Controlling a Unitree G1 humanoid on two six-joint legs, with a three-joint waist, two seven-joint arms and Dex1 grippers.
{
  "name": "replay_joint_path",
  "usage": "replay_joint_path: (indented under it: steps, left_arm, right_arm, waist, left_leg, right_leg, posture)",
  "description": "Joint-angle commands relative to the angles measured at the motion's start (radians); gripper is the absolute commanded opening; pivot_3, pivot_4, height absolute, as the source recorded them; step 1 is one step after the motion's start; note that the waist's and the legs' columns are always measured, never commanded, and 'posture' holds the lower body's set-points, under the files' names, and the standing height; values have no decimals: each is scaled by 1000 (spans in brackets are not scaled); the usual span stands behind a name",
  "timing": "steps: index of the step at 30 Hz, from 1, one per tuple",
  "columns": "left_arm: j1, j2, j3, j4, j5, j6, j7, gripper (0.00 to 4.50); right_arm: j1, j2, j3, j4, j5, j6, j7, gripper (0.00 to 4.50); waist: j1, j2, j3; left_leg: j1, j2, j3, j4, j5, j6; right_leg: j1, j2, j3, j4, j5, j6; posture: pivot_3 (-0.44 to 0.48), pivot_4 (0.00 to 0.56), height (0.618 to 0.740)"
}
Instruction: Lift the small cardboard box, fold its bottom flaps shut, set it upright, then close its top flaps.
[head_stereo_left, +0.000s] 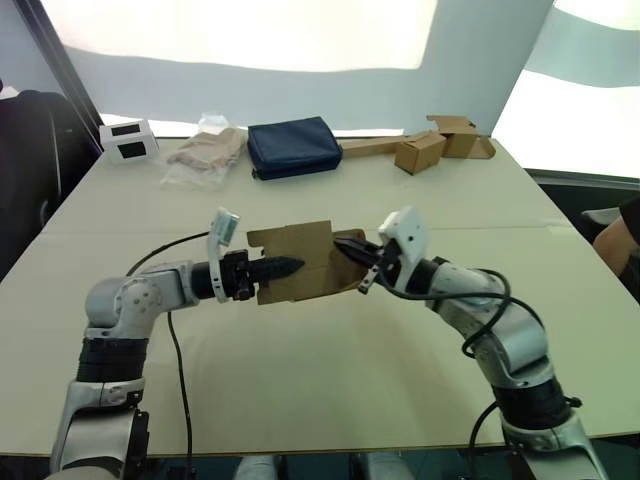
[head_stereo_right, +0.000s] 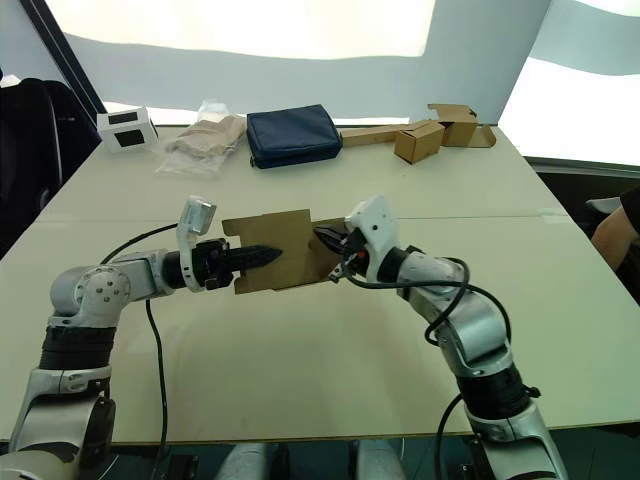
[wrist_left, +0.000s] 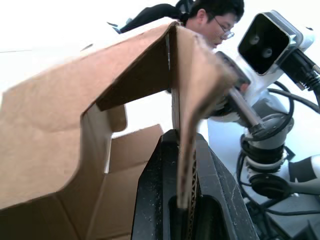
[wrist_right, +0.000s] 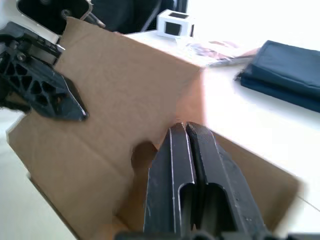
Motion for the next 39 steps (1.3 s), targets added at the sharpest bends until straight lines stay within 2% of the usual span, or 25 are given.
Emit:
replay_joint_path:
  steps: [1,7,11,18,24,33,36,39]
  left_arm:
    - [-26,6,24,-12,-19,-16,-1,28]
    - [-33,-1,38,-22,-37,-11,13,28]
    - [-36,-3,43,-34,-56,2,19,28]
    - [-37,-8,38,-56,-94,19,30,28]
    - [-52,-18,37,-58,-111,18,51,28]
    - [-62,-24,39,-47,-117,11,66,28]
    - [-55,-20,47,-58,-129,16,69,28]
    - [-40,-1,56,-78,-144,23,58,28]
  right_arm:
    - [78,-52,-112,-96,70,44,15,0]
    - [236,-103,-131,-149,86,65,36,0]
    - [265,-82,-110,-142,79,60,23,0]
    - [212,-23,-48,-124,72,59,3,0]
    - [113,5,35,-112,84,77,38,0]
    - [86,6,61,-110,94,88,70,0]
    - [85,12,24,-116,119,101,58,0]
    - [102,35,-166,-115,294,176,21,0]
  waist:
    - [1,0,0]
    - [-2,0,0]
    - [-4,0,0]
    - [-2,0,0]
    - [-1,0,0]
    - [-1,0,0]
    - [-1,0,0]
    - [1,0,0]
  left_leg:
    - [0,0,0,0,0,0]
    - [0,0,0,0,0,0]
    - [1,0,0,0,0,0]
    - [0,0,0,0,0,0]
    - [0,0,0,0,0,0]
    - [0,0,0,0,0,0]
    - [0,0,0,0,0,0]
    - [0,0,-1,0,0,0]
  right_leg:
    - [0,0,0,0,0,0]
    - [0,1,0,0,0,-1]
    - [0,1,0,0,0,-1]
    - [0,1,0,0,0,0]
    - [0,1,0,0,0,0]
    - [0,1,0,0,0,0]
    - [0,1,0,0,0,0]
    - [0,1,0,0,0,0]
  posture:
    - [0,150,740]
    - [0,150,740]
    - [0,150,740]
    - [0,150,740]
    - [0,150,740]
    - [0,150,740]
    - [0,150,740]
    - [0,150,740]
